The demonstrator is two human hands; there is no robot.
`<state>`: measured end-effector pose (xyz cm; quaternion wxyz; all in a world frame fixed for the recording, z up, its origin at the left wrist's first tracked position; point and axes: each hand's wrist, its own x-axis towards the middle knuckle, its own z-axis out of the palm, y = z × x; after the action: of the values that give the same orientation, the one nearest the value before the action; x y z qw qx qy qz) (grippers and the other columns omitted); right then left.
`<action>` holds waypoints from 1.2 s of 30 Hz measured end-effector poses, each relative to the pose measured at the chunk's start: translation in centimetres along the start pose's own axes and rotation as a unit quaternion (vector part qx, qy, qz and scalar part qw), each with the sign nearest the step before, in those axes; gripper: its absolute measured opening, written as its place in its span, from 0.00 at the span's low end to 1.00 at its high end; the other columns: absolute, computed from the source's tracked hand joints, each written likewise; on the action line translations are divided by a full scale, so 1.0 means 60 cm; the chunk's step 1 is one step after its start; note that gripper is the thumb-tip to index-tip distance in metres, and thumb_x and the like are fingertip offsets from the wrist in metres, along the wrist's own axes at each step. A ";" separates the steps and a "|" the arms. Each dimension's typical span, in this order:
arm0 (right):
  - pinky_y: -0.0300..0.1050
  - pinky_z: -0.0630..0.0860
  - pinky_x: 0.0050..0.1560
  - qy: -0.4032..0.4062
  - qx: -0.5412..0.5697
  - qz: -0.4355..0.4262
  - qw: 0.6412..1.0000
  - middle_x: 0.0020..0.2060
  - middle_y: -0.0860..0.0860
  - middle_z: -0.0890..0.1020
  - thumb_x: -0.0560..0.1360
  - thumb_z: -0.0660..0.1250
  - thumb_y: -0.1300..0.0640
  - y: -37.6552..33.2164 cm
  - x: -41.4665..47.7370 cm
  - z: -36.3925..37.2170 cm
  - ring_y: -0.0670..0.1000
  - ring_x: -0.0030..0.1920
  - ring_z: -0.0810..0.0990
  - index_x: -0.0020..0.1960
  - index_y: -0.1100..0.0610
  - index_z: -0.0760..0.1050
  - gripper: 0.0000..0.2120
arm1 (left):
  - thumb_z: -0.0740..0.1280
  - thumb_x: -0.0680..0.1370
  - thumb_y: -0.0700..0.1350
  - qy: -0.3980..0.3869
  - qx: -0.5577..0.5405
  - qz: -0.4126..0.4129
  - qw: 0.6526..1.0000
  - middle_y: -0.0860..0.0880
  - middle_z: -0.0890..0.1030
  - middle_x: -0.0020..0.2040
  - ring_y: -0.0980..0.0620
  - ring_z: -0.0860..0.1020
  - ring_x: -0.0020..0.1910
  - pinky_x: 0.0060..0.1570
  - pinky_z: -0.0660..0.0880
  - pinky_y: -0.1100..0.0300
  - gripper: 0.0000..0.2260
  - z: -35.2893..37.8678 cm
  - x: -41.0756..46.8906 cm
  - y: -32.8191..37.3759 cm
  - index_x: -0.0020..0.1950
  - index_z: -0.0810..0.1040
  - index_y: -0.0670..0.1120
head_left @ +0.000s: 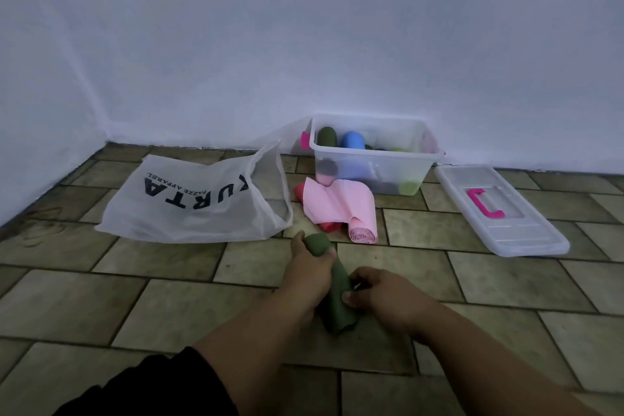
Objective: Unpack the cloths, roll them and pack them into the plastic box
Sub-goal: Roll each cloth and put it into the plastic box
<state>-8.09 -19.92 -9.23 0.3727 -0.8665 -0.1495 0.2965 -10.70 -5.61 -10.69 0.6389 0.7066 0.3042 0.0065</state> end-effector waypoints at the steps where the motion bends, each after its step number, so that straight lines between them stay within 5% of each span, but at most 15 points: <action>1: 0.38 0.74 0.41 0.000 0.021 -0.003 1.000 0.45 0.48 0.83 0.71 0.71 0.51 0.001 -0.002 0.003 0.46 0.45 0.81 0.51 0.51 0.78 0.09 | 0.65 0.77 0.48 -0.005 -0.046 -0.006 0.999 0.46 0.72 0.65 0.48 0.74 0.55 0.56 0.74 0.53 0.30 0.001 0.002 -0.004 0.74 0.54 0.59; 5: 0.46 0.79 0.49 0.023 0.259 0.010 0.966 0.49 0.54 0.82 0.70 0.73 0.55 -0.004 0.003 -0.007 0.51 0.47 0.82 0.56 0.55 0.74 0.17 | 0.68 0.75 0.46 -0.031 -0.159 -0.054 0.985 0.47 0.76 0.55 0.43 0.78 0.50 0.48 0.80 0.44 0.21 0.005 0.014 0.001 0.63 0.66 0.62; 8: 0.54 0.79 0.54 -0.025 0.306 0.002 0.952 0.50 0.58 0.84 0.72 0.71 0.62 -0.015 0.015 -0.029 0.57 0.51 0.83 0.59 0.57 0.73 0.16 | 0.70 0.73 0.45 -0.039 -0.164 -0.018 0.986 0.48 0.77 0.53 0.44 0.79 0.49 0.45 0.80 0.44 0.16 0.017 0.024 0.027 0.55 0.69 0.61; 12: 0.46 0.80 0.40 -0.031 0.290 -0.019 0.956 0.47 0.57 0.84 0.75 0.66 0.66 -0.034 0.039 -0.084 0.54 0.45 0.84 0.55 0.60 0.75 0.10 | 0.68 0.74 0.49 -0.031 0.017 0.138 0.990 0.52 0.73 0.56 0.50 0.75 0.52 0.55 0.75 0.52 0.20 0.021 0.063 0.094 0.63 0.67 0.58; 15: 0.50 0.79 0.47 -0.022 0.317 -0.027 0.948 0.48 0.60 0.83 0.74 0.65 0.67 -0.045 0.068 -0.146 0.56 0.47 0.82 0.56 0.63 0.76 0.11 | 0.65 0.76 0.53 0.023 0.133 0.251 0.959 0.49 0.72 0.66 0.49 0.72 0.61 0.60 0.68 0.56 0.26 0.017 0.124 0.165 0.72 0.63 0.51; 19: 0.42 0.80 0.31 0.085 0.338 -0.057 0.936 0.39 0.56 0.83 0.75 0.63 0.67 -0.087 0.127 -0.242 0.51 0.35 0.83 0.46 0.61 0.77 0.05 | 0.60 0.74 0.64 0.119 0.333 0.207 0.912 0.45 0.57 0.76 0.44 0.59 0.74 0.67 0.59 0.45 0.39 0.016 0.228 0.247 0.77 0.50 0.45; 22: 0.46 0.80 0.34 0.189 0.293 -0.058 0.935 0.43 0.59 0.81 0.76 0.63 0.65 -0.116 0.198 -0.312 0.56 0.41 0.82 0.47 0.63 0.76 0.03 | 0.59 0.73 0.65 0.108 0.381 0.113 0.911 0.44 0.52 0.77 0.43 0.52 0.75 0.71 0.53 0.40 0.44 0.025 0.283 0.272 0.77 0.43 0.41; 26: 0.53 0.79 0.41 0.260 0.132 0.016 0.956 0.44 0.60 0.79 0.75 0.67 0.62 -0.134 0.287 -0.350 0.60 0.45 0.80 0.40 0.61 0.73 0.06 | 0.62 0.74 0.61 0.071 0.403 0.077 0.909 0.40 0.55 0.76 0.41 0.55 0.74 0.70 0.56 0.41 0.45 0.032 0.316 0.269 0.76 0.41 0.37; 28: 0.52 0.76 0.47 0.236 -0.035 0.058 0.969 0.46 0.61 0.77 0.75 0.68 0.58 -0.138 0.323 -0.339 0.61 0.47 0.78 0.35 0.61 0.70 0.13 | 0.62 0.74 0.61 0.063 0.407 0.085 0.907 0.41 0.54 0.76 0.42 0.55 0.74 0.71 0.55 0.41 0.45 0.028 0.318 0.266 0.76 0.41 0.38; 30: 0.47 0.72 0.44 0.209 -0.138 0.064 0.966 0.44 0.59 0.76 0.76 0.67 0.57 -0.146 0.349 -0.323 0.58 0.44 0.76 0.32 0.59 0.67 0.16 | 0.61 0.75 0.62 0.055 0.412 0.095 0.904 0.41 0.52 0.77 0.42 0.55 0.75 0.71 0.55 0.41 0.44 0.024 0.315 0.263 0.76 0.40 0.40; 33: 0.42 0.71 0.33 0.166 -0.085 0.080 0.979 0.36 0.57 0.77 0.74 0.69 0.60 -0.144 0.376 -0.315 0.54 0.34 0.75 0.35 0.61 0.72 0.11 | 0.61 0.76 0.61 0.043 0.417 0.106 0.902 0.41 0.51 0.77 0.42 0.55 0.75 0.71 0.55 0.41 0.43 0.020 0.310 0.264 0.76 0.39 0.40; 36: 0.51 0.77 0.47 0.127 -0.204 0.108 0.965 0.43 0.60 0.80 0.73 0.69 0.59 -0.141 0.389 -0.315 0.59 0.43 0.80 0.41 0.63 0.77 0.07 | 0.61 0.76 0.60 0.042 0.419 0.109 0.901 0.41 0.51 0.77 0.42 0.54 0.75 0.72 0.55 0.42 0.43 0.021 0.307 0.267 0.76 0.40 0.39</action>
<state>21.61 -13.48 -2.08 0.1693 -0.9657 -0.0642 0.1861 11.58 1.33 -3.42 0.2662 0.9368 0.2260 -0.0222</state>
